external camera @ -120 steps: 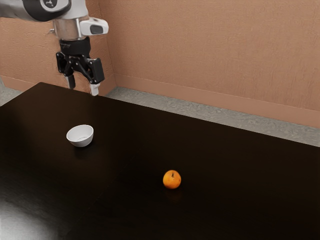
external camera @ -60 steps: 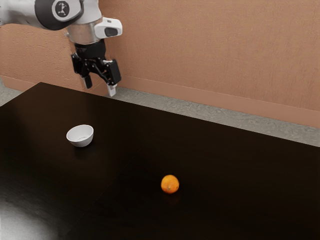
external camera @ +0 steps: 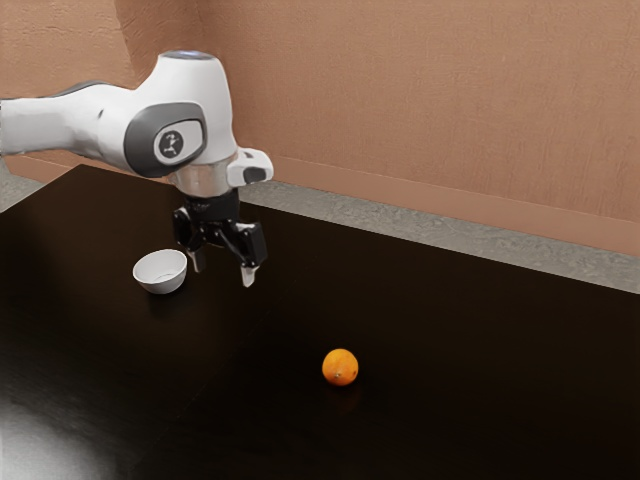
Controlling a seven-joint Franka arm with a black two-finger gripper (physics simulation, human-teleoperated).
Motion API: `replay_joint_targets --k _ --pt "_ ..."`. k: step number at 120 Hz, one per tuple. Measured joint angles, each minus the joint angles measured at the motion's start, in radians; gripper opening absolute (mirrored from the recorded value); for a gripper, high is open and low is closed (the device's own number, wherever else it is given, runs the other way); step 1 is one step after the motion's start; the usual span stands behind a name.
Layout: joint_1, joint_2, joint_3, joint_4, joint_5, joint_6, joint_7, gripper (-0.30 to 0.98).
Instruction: Place the pear in the bowl.
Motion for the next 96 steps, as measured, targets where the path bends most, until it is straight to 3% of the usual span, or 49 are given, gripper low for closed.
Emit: replay_joint_targets --k 32,63,82,96 --pt "0.020 0.048 -0.024 -0.113 -0.070 0.176 -0.037 0.69" --pt "0.073 0.115 -0.139 -0.113 -0.116 0.279 -0.077 0.69" --pt "-0.008 0.196 -0.204 -0.111 -0.140 0.342 -0.110 0.68" --pt "-0.008 0.229 -0.217 -0.109 -0.150 0.377 -0.130 0.68"
